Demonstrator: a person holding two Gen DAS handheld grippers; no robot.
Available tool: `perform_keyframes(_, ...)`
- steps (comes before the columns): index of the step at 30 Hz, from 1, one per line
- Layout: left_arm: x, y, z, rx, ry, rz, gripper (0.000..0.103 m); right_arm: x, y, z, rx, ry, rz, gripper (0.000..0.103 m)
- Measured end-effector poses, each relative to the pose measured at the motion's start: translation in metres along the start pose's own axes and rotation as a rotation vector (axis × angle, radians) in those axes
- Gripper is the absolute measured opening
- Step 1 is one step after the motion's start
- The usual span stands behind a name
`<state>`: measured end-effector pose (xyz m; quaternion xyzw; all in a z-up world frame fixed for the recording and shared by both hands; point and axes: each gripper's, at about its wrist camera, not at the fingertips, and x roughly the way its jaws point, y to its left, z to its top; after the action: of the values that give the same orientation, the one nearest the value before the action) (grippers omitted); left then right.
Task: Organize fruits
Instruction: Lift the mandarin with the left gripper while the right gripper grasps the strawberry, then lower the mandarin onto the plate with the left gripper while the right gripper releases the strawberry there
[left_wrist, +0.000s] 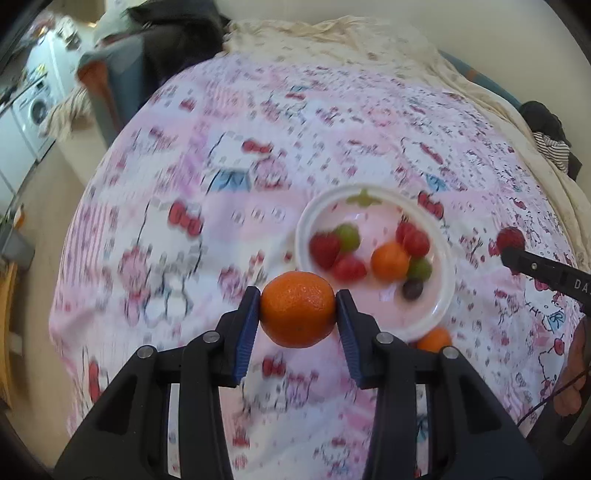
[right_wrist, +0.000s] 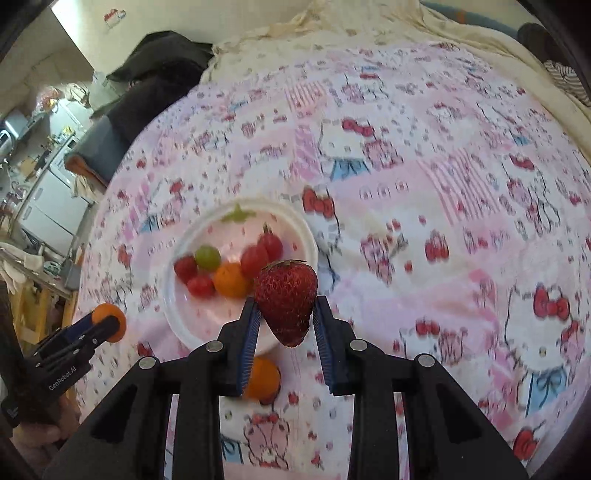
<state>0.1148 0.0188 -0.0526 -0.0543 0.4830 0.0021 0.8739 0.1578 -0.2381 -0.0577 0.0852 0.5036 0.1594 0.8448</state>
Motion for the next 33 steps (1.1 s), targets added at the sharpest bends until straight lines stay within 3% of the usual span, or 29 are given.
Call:
perform_keyframes(7,0.016,-0.014,0.04,0.031,-0.031,-0.011,0.037,0.022,0.012,0.027,-0.073,-0.008,0.028,0.031)
perform_keyframes(12,0.037,-0.023,0.058,0.076,-0.036,-0.009,0.037,0.044,0.01,0.041,-0.045,0.026,0.1,0.031)
perform_keyframes(23,0.079,-0.029,0.061,0.078,0.021,-0.094,0.038,0.084,0.007,0.047,0.019,0.101,0.182,0.031)
perform_keyframes(33,0.089,-0.022,0.057,0.033,0.033,-0.094,0.039,0.086,0.008,0.044,0.022,0.119,0.204,0.032)
